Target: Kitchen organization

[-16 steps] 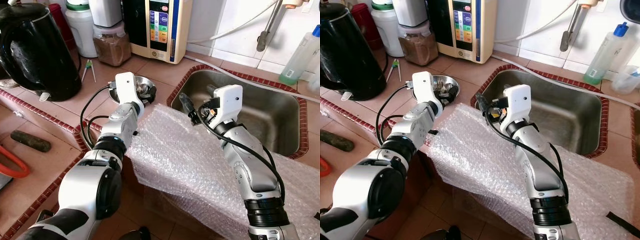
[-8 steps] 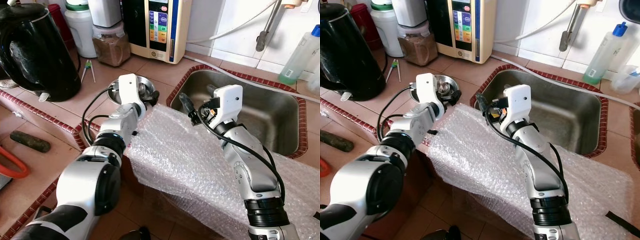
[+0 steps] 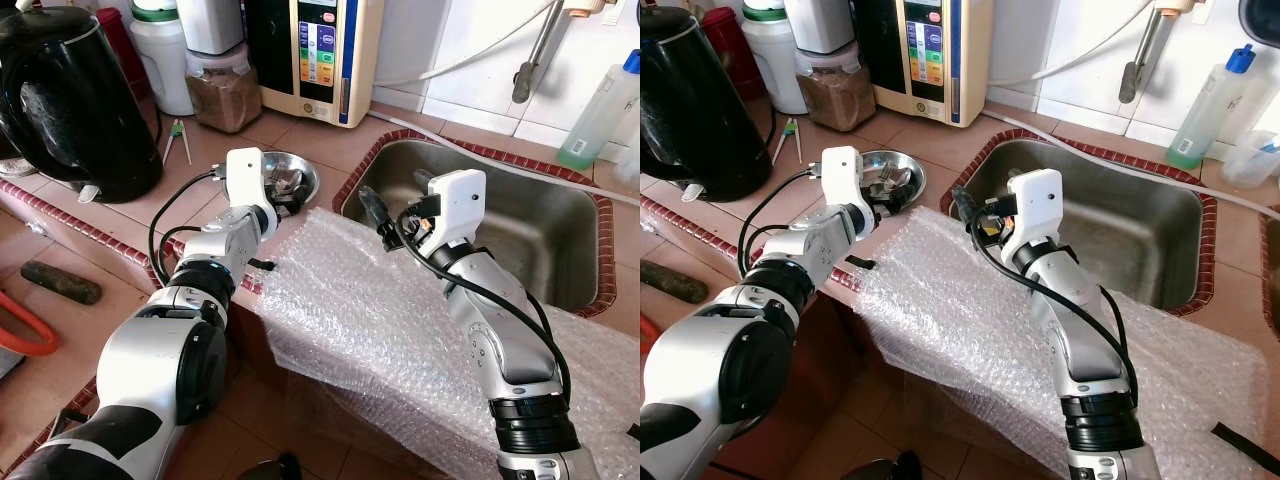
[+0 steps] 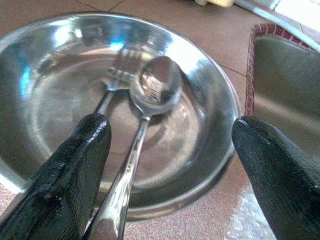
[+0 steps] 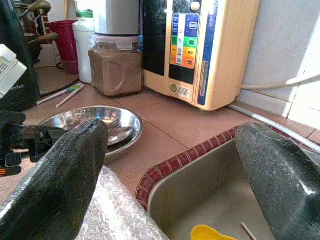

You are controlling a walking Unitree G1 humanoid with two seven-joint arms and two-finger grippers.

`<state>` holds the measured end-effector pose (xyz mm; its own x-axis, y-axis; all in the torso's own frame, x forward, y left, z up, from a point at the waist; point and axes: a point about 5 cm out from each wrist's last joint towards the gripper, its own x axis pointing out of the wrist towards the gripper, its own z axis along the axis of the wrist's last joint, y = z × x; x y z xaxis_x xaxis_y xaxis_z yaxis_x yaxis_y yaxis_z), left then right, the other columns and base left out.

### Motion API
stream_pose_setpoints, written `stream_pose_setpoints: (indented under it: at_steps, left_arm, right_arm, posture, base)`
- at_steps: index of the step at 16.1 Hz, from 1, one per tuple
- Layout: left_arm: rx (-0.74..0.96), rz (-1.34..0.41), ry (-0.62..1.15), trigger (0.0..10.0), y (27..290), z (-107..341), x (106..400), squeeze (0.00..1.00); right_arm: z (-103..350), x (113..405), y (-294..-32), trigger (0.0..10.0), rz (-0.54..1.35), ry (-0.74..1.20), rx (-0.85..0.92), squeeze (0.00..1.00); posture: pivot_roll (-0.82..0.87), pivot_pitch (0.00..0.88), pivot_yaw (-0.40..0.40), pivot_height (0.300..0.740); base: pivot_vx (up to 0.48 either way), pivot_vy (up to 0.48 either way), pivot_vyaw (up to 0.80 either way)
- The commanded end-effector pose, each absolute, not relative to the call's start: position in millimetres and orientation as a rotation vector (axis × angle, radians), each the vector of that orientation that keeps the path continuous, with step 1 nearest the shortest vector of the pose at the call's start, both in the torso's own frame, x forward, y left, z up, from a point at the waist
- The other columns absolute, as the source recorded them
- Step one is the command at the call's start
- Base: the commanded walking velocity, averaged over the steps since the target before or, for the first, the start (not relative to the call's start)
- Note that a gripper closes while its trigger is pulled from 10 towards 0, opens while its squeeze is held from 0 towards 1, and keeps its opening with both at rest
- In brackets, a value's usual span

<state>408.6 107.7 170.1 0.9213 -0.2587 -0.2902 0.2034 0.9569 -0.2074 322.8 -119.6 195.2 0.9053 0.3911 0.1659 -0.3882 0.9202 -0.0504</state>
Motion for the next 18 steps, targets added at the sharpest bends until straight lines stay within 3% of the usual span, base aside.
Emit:
stream_pose_setpoints:
  at_steps: [1,18]
  left_arm:
    - [-0.142,-0.263,0.354,10.0,107.1,169.4,408.2,0.0]
    - [-0.066,-0.425,0.398,10.0,117.1,186.0,407.4,0.0]
  right_arm:
    - [196.6,324.3,-121.3,10.0,0.398,-0.173,-0.022,0.0]
    - [198.7,330.1,-123.1,10.0,0.396,-0.175,-0.033,0.0]
  posture:
    - [-0.12,0.06,0.048,0.74]
    - [-0.1,0.049,0.045,0.74]
  base:
    - [0.0,0.0,0.0]
    - [0.0,0.0,0.0]
